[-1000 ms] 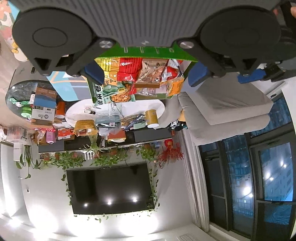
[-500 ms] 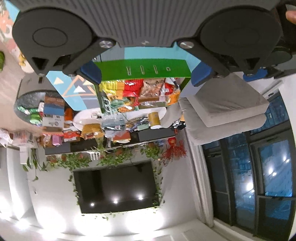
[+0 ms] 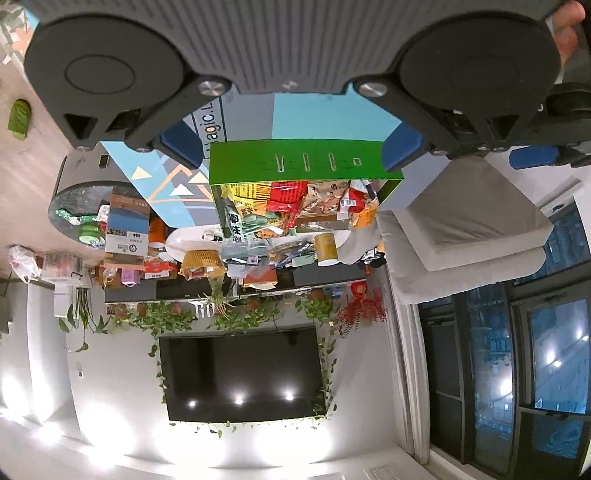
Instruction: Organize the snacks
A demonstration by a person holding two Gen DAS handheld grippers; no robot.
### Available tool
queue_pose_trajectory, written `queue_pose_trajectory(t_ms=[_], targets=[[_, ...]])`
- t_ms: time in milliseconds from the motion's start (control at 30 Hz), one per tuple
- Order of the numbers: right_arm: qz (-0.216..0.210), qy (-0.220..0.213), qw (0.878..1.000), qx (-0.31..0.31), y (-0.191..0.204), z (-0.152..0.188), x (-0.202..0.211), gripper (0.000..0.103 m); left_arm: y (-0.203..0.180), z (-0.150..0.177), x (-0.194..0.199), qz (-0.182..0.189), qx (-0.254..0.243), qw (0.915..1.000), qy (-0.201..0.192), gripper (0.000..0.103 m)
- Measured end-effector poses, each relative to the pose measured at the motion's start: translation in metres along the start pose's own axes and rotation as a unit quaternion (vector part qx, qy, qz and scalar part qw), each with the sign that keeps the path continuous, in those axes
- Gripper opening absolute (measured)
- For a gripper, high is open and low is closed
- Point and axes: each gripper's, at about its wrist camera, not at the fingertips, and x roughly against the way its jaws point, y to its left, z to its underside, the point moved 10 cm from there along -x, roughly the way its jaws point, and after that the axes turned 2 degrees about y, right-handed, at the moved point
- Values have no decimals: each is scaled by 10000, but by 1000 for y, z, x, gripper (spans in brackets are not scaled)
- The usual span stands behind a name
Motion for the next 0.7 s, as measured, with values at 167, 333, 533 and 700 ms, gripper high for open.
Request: queue_pose_trajectory(t_ms=[167,333,533,700], targets=[[17,18,10000,-1,1,1,0,51,2,1,-1,-27,24,10000,29,82],[38,71,10000,4,0,4,0,51,3,1,0,-29,60,10000,29,82],[31,105,9999,47,3,6,0,51,0,2,0,-10,19,10000,72,82],[36,123,9999,49,3,8,0,51,0,3,1,-16,29,10000,89,82]])
